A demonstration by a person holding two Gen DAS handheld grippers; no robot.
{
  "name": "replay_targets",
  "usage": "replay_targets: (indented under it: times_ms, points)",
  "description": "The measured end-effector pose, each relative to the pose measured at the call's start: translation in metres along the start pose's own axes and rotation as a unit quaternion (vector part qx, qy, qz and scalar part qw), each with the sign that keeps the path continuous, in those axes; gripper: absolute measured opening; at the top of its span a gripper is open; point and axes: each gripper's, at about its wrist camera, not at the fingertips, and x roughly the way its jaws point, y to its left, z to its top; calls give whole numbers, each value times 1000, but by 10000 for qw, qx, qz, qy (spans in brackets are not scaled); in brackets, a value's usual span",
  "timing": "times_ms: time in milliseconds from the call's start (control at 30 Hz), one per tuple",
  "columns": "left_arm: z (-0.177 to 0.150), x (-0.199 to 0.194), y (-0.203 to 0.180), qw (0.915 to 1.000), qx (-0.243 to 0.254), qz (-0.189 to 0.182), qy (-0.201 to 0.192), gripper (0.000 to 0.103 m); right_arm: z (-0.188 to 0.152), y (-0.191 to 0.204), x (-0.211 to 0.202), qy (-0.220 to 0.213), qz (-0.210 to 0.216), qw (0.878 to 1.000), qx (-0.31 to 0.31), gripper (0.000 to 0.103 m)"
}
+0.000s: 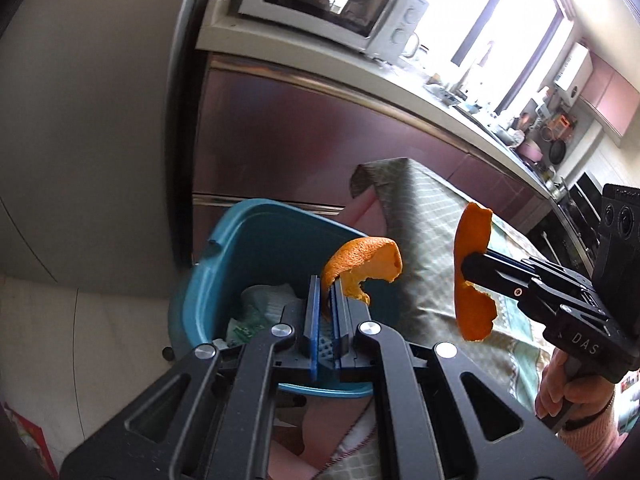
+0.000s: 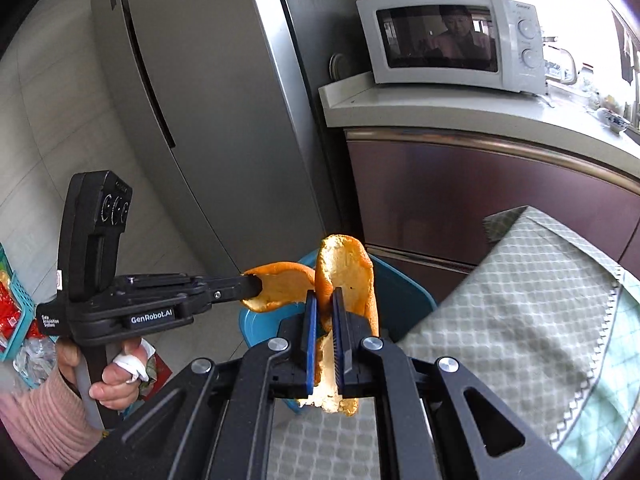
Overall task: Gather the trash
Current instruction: 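Open both tools to drop the orange peels into the bin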
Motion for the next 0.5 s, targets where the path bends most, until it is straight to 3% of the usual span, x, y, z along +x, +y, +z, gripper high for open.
replay_targets:
  times_ms: [400,500]
  points:
    - [5,58,30,9987,-304,218,337,6,9,-7,78,582,-179,9980,185,9]
    - [5,74,29,9985,-259,251,417,12,9,-12,85,648,-256,9972,270,11]
